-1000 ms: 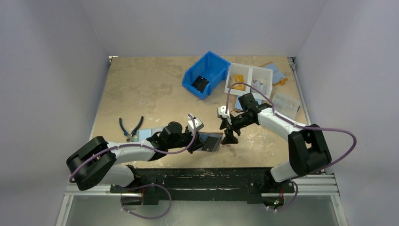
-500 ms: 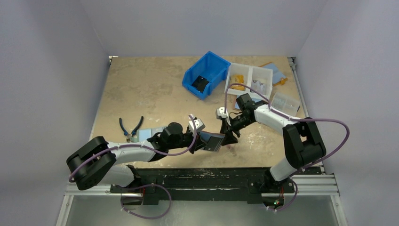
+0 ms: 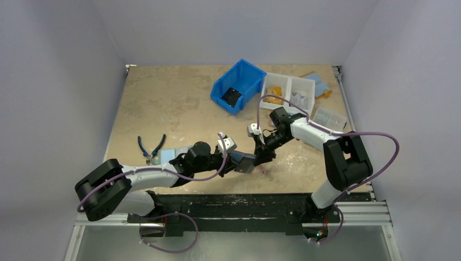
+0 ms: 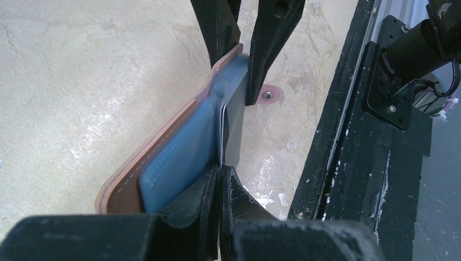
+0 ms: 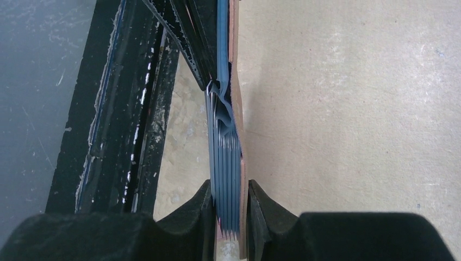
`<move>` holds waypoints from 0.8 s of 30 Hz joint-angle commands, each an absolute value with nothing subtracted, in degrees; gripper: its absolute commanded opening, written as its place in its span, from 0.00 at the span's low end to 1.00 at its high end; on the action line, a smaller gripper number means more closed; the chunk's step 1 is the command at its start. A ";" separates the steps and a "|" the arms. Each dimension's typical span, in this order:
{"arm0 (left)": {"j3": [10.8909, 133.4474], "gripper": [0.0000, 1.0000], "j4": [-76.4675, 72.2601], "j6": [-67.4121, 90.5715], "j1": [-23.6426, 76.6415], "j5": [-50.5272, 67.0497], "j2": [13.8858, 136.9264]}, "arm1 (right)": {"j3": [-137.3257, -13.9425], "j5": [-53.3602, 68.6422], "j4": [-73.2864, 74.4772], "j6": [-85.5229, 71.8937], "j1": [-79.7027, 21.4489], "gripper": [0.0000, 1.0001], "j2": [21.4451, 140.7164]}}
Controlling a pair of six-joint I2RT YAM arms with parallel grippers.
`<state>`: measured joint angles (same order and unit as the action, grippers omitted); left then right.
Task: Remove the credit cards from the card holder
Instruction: Remove the credit card from the card holder.
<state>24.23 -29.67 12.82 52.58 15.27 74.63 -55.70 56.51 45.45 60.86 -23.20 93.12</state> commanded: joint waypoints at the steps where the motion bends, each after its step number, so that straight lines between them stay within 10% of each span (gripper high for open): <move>1: 25.23 0.00 -30.00 9.86 52.82 13.36 70.24 | -57.46 54.19 45.07 59.84 -23.29 0.10 92.12; 24: 23.61 0.00 -26.32 13.13 52.73 12.13 63.00 | -58.98 54.49 50.04 62.71 -23.29 0.09 93.56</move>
